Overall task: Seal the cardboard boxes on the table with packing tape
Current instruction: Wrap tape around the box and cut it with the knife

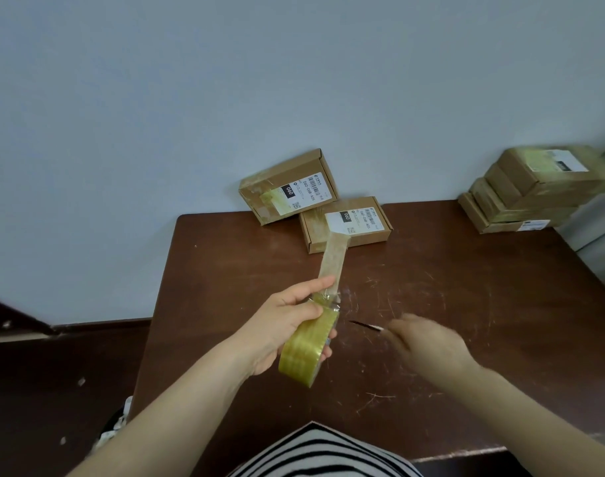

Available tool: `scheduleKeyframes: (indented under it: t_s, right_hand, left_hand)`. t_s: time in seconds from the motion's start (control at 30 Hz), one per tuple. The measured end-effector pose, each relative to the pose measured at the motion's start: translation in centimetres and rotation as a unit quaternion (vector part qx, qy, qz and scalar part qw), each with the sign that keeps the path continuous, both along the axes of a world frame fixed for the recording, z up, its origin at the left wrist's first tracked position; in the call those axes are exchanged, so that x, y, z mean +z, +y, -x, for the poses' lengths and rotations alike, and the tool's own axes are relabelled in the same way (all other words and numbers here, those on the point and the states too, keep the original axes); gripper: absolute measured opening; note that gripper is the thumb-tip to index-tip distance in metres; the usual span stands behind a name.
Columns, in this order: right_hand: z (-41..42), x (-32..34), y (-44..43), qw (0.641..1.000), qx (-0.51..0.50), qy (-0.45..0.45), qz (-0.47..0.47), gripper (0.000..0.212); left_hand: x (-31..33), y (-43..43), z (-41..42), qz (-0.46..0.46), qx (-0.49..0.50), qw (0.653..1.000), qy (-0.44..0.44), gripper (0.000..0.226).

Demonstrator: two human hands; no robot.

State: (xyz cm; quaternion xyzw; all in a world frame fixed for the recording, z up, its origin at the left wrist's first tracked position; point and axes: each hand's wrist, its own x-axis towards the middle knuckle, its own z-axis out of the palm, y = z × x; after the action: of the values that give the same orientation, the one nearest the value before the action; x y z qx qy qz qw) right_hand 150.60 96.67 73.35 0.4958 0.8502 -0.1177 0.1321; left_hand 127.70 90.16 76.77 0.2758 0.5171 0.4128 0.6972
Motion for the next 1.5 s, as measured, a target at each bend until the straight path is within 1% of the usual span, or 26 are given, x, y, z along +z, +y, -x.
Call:
scheduleKeyframes:
  t_s: [0.07, 0.13, 0.2, 0.27, 0.3, 0.33, 0.37, 0.4, 0.43, 0.47, 0.5, 0.57, 0.67, 0.8, 0.93, 1.07, 1.13, 1.2, 1.27, 1.33, 1.43, 1.5]
  right_hand:
    - [-1.6, -3.5, -0.2, 0.993, -0.047, 0.009, 0.105, 0.036]
    - [-2.6, -6.2, -0.8, 0.985, -0.082, 0.016, 0.152, 0.043]
    - [-3.0, -7.7, -1.0, 0.979, -0.121, 0.043, 0.156, 0.047]
    - [-2.5, -7.7, -0.8, 0.977, -0.150, 0.082, 0.127, 0.044]
    - [-2.0, -7.1, -0.7, 0.970, -0.168, 0.141, 0.103, 0.038]
    - [-1.1, -6.0, -0.7, 0.945, -0.201, 0.236, 0.100, 0.028]
    - [0.1, -4.4, -1.0, 0.895, -0.244, 0.353, 0.124, 0.017]
    - [1.4, -2.5, -1.4, 0.828, -0.279, 0.454, 0.176, 0.011]
    - [2.7, -0.8, -1.8, 0.768, -0.290, 0.521, 0.233, 0.009]
    - [3.8, 0.3, -2.1, 0.731, -0.291, 0.553, 0.275, 0.012]
    - [4.6, 1.0, -2.5, 0.706, -0.292, 0.568, 0.305, 0.015]
    - [6.0, 1.8, -3.1, 0.676, -0.318, 0.577, 0.330, 0.012]
    - [6.9, 1.9, -3.2, 0.658, -0.361, 0.579, 0.319, 0.009]
    - [7.3, 1.7, -3.4, 0.628, -0.382, 0.597, 0.321, 0.002]
    - [7.6, 1.5, -3.9, 0.587, -0.406, 0.610, 0.345, 0.005]
    - [7.4, 1.0, -4.5, 0.580, -0.385, 0.627, 0.348, 0.009]
    - [7.3, 0.6, -4.8, 0.586, -0.373, 0.632, 0.344, 0.009]
    - [7.5, 0.2, -5.1, 0.599, -0.360, 0.629, 0.342, 0.008]
    - [7.7, -0.1, -5.3, 0.621, -0.348, 0.622, 0.327, 0.007]
    - [8.0, -0.5, -5.4, 0.652, -0.333, 0.610, 0.302, 0.005]
    - [8.4, -0.9, -5.3, 0.703, -0.311, 0.582, 0.267, 0.003]
    - [8.7, -1.1, -5.3, 0.726, -0.289, 0.572, 0.249, 0.008]
  left_hand:
    - [0.0, 0.0, 0.0, 0.000, -0.003, 1.000, 0.001, 0.043]
    - [0.0, 0.0, -0.1, -0.001, -0.005, 1.000, -0.001, 0.043]
    - [0.0, 0.1, -0.3, -0.002, -0.006, 1.000, 0.000, 0.043]
    - [-0.1, 0.0, -0.4, 0.000, -0.007, 1.000, 0.000, 0.043]
    - [-0.1, 0.0, -0.5, 0.001, -0.007, 1.000, 0.000, 0.043]
    - [-0.1, 0.0, -0.4, 0.001, -0.007, 1.000, 0.000, 0.043]
    - [-0.2, 0.0, -0.4, 0.000, -0.007, 1.000, 0.001, 0.043]
    - [-0.2, 0.0, -0.4, 0.000, -0.007, 1.000, 0.002, 0.043]
    - [-0.3, 0.0, -0.4, -0.001, -0.006, 1.000, 0.003, 0.043]
    - [-0.3, 0.1, -0.5, -0.002, -0.003, 1.000, 0.002, 0.043]
    - [-0.4, 0.1, -0.6, -0.002, 0.003, 1.000, 0.001, 0.043]
    - [-0.4, 0.1, -0.8, -0.007, 0.002, 1.000, -0.001, 0.042]
    - [-0.4, -0.1, -0.7, -0.015, -0.012, 1.000, 0.002, 0.045]
    - [-0.4, -0.3, -0.7, -0.022, -0.023, 0.999, 0.007, 0.055]
    - [-0.1, -0.4, -0.8, -0.022, -0.040, 0.999, 0.024, 0.061]
    - [-0.5, -0.8, -0.5, -0.034, -0.052, 0.997, 0.038, 0.068]
    - [-0.8, -1.1, -0.3, -0.047, -0.062, 0.996, 0.049, 0.078]
    - [-1.1, -1.4, 0.0, -0.056, -0.067, 0.994, 0.065, 0.088]
    - [-1.3, -1.8, 0.2, -0.060, -0.068, 0.992, 0.085, 0.098]
    - [-1.4, -2.3, 0.4, -0.061, -0.061, 0.991, 0.101, 0.103]
    - [-1.5, -2.9, 0.6, -0.039, -0.041, 0.989, 0.135, 0.103]
    - [-1.8, -3.2, 0.8, -0.008, -0.018, 0.988, 0.156, 0.100]
